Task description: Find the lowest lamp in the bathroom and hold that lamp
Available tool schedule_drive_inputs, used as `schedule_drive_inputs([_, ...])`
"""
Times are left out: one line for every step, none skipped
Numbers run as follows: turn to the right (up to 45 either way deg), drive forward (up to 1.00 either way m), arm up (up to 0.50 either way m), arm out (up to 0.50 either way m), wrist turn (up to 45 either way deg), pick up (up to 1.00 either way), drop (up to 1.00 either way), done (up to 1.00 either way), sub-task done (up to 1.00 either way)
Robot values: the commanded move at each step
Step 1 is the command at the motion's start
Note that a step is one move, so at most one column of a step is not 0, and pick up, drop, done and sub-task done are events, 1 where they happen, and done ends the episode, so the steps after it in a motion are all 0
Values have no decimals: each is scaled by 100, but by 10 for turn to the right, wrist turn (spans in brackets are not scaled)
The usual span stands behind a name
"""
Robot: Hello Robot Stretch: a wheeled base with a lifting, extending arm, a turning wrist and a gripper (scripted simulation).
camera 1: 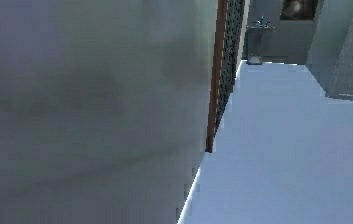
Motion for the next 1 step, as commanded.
schedule_drive_inputs([180,0,0,0,0,0,0,0,0])
